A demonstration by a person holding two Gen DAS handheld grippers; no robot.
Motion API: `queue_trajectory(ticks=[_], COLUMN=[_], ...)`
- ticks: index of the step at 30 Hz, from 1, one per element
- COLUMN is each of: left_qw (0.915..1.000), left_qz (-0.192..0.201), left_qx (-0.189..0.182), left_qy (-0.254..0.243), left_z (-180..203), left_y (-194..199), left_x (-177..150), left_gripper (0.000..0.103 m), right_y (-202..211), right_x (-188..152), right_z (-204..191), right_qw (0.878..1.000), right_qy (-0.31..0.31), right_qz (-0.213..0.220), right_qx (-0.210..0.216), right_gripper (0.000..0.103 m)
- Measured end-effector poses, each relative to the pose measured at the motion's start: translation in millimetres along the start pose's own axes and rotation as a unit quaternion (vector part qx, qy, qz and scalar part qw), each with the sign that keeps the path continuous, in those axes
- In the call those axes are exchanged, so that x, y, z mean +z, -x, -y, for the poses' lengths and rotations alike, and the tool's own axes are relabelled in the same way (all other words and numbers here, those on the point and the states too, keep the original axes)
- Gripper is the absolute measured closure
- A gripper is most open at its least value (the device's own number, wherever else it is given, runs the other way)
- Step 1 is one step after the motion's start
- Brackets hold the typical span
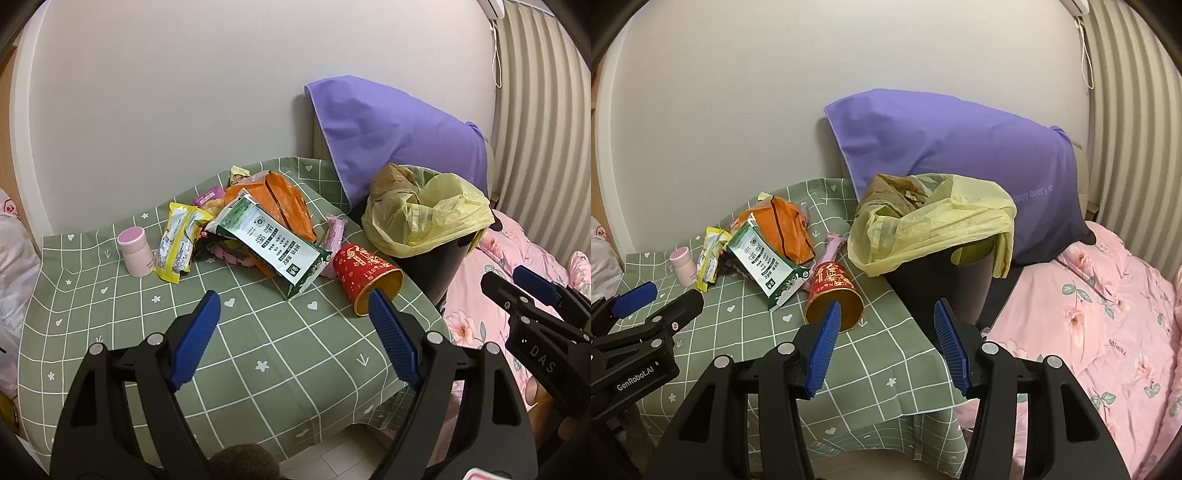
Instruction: Collect trash
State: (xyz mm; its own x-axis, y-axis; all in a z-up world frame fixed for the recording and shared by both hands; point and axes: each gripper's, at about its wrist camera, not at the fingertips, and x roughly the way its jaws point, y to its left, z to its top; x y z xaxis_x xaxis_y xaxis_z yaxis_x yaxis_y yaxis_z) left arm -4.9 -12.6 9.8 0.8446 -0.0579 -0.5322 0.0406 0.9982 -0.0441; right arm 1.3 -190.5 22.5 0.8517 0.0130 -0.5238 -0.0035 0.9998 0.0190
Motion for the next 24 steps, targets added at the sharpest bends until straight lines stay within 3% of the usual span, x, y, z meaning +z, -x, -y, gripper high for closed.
queue_trajectory(ticks=[24], left_qw=[0.9999], left_qz=[0.003], left_qx=[0.013], left_qy=[0.005], left_z=[-9.8], left_y=[-1.6], left_x=[1.1], left_gripper=[0.025], right_y=[-9.9], right_x=[2.6], right_z=[-5.6], right_qw=[1.000], right_qy=[0.004], right_qz=[-0.007], right_qx=[0.011], right_gripper=[0.053])
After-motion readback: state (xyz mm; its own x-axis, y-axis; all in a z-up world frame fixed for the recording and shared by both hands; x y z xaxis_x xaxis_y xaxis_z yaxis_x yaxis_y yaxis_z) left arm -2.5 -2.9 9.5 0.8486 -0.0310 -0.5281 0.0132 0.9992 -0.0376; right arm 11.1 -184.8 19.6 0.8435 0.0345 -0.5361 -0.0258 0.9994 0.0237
